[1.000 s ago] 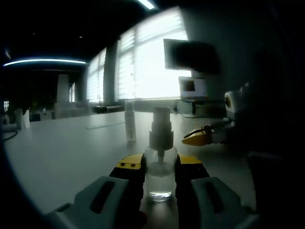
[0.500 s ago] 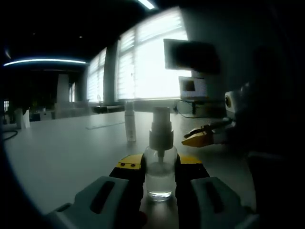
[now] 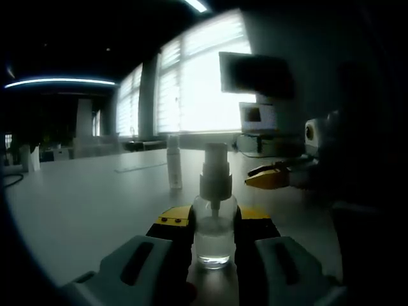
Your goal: Clamp pump bottle remove cover press pump head put on cover
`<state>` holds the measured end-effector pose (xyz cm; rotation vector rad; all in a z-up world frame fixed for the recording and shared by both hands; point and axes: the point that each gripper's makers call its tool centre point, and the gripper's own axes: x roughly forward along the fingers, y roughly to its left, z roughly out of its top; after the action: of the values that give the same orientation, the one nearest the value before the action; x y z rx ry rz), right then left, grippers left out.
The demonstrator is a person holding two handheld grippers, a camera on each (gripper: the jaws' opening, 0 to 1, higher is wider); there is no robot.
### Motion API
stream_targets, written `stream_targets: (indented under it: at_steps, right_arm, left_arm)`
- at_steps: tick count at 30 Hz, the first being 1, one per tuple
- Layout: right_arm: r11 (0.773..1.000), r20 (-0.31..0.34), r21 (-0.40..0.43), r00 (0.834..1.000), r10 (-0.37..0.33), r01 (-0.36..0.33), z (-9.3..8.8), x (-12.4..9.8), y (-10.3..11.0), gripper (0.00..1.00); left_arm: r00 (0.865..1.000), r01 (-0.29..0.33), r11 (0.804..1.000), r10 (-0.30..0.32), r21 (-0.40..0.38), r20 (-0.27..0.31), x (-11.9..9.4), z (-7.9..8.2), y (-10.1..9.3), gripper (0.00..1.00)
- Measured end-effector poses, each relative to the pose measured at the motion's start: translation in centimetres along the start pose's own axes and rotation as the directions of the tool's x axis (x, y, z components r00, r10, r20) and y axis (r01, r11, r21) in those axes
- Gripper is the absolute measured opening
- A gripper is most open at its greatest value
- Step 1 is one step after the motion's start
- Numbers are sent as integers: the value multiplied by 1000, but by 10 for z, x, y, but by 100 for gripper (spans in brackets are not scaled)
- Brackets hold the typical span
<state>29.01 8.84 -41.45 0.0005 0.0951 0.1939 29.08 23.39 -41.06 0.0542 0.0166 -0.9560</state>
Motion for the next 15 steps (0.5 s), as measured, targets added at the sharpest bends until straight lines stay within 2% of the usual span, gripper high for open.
stream_targets:
  at_steps: [7, 15]
  right_arm:
    - [998, 102, 4, 993, 59, -59, 21, -9, 15, 23]
    - [987, 162, 0, 974, 157, -159, 44, -22, 41, 23]
  left_arm:
    - [1000, 0, 1000, 0, 0, 0, 0, 0, 0, 16]
    - [1000, -1, 1000, 1, 0, 0, -1, -1, 0, 16]
